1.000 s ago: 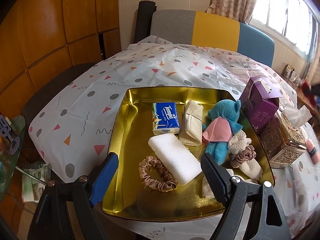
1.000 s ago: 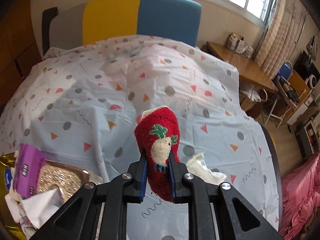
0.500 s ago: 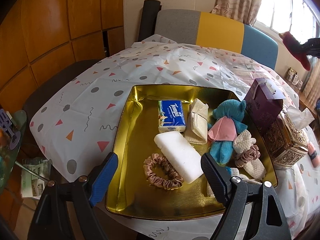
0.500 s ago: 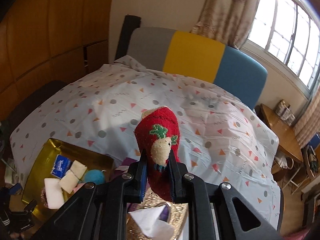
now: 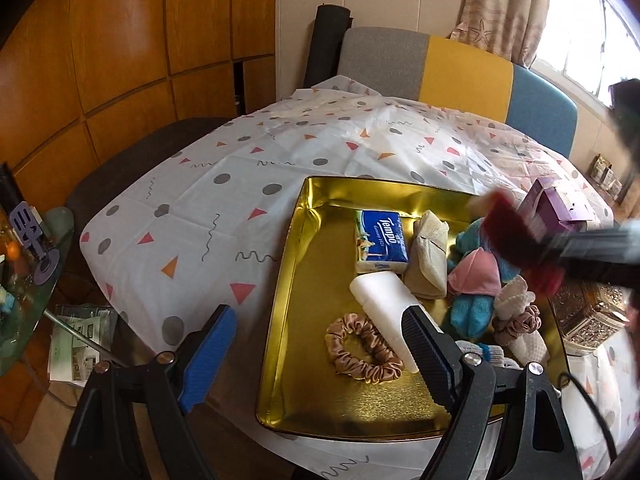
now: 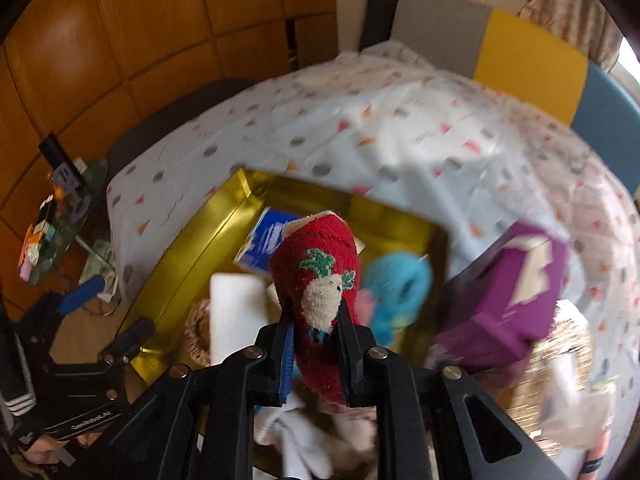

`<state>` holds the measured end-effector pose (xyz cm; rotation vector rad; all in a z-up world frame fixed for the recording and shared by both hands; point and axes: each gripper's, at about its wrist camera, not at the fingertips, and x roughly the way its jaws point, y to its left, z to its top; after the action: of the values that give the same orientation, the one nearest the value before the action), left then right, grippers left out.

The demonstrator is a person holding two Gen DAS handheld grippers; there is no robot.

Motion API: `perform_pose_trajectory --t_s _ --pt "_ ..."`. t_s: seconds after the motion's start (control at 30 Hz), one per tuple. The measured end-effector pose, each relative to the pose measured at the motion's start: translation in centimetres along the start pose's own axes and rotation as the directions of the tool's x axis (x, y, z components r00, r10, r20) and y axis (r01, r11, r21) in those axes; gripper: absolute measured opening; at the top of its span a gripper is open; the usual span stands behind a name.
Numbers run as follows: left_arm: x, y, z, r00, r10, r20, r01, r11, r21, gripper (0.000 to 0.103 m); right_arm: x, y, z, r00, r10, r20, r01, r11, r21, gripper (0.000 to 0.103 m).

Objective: Organize soft objects
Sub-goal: 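Carry the red Christmas sock into the gold tray and open the right gripper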

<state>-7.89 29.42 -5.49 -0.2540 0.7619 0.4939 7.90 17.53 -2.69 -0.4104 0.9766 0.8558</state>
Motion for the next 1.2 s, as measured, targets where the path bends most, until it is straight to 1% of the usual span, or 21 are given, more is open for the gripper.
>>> perform_pose_trajectory --t_s 0.07,0.17,0.23,0.37,0.63,0.73,0.8,0.9,1.07,1.17,1.2 --pt "0.0 0.1 0.0 1.000 0.000 0.001 0.000 1.000 0.002 0.085 2.2 0.9 -1.0 0.999 0.014 -0.040 -0.014 1.000 -0.002 0.016" --pt "0.1 0.1 -0.1 1.000 0.001 -0.003 -0.001 1.000 0.007 0.085 4.8 1.4 -2.5 0.996 0.003 -0.090 -0.003 1.000 -0.002 0.016" --pt "0.1 0.0 -0.1 1.000 0.002 -0.005 -0.002 1.000 0.006 0.085 5.7 1.5 -3.2 0.994 -0.011 -0.109 0.011 1.000 -0.003 0.016" --pt "0.4 -0.3 -0.2 1.000 -0.001 -0.016 0.002 1.000 0.011 0.085 6.3 1.1 -4.1 0.993 -0.018 -0.120 0.019 1.000 0.007 0.016" --pt "0.5 -0.6 -0.3 1.000 -0.003 -0.018 0.003 1.000 0.019 0.086 6.5 1.0 -4.0 0.993 -0.026 -0.112 0.028 0.999 0.016 0.018" --pt "0.4 -0.7 -0.3 1.000 0.000 -0.018 0.000 1.000 0.020 0.086 6.4 0.8 -3.7 0.994 -0.015 -0.105 0.018 0.999 0.031 0.024" --pt "0.4 -0.7 -0.3 1.000 0.000 -0.018 0.000 1.000 0.021 0.086 6.1 0.5 -3.7 0.995 -0.011 -0.097 0.015 0.999 0.043 0.031" --pt "0.4 -0.7 -0.3 1.000 0.003 -0.014 -0.003 1.000 0.018 0.088 5.0 0.2 -3.8 0.998 -0.023 -0.064 0.026 0.998 0.054 0.036" --pt "0.5 -0.8 -0.4 1.000 0.002 -0.017 -0.002 1.000 0.021 0.088 2.8 0.0 -4.2 0.998 -0.063 0.005 0.062 0.997 0.046 0.036" --pt "0.6 -0.9 -0.4 1.000 0.001 -0.020 0.000 1.000 0.023 0.088 1.9 -0.2 -4.6 0.997 -0.065 0.043 0.062 0.997 0.056 0.036" --pt "0.5 -1.0 -0.4 1.000 0.000 -0.020 0.000 1.000 0.024 0.088 1.8 -0.1 -4.6 0.996 -0.068 0.055 0.066 0.997 0.050 0.027"
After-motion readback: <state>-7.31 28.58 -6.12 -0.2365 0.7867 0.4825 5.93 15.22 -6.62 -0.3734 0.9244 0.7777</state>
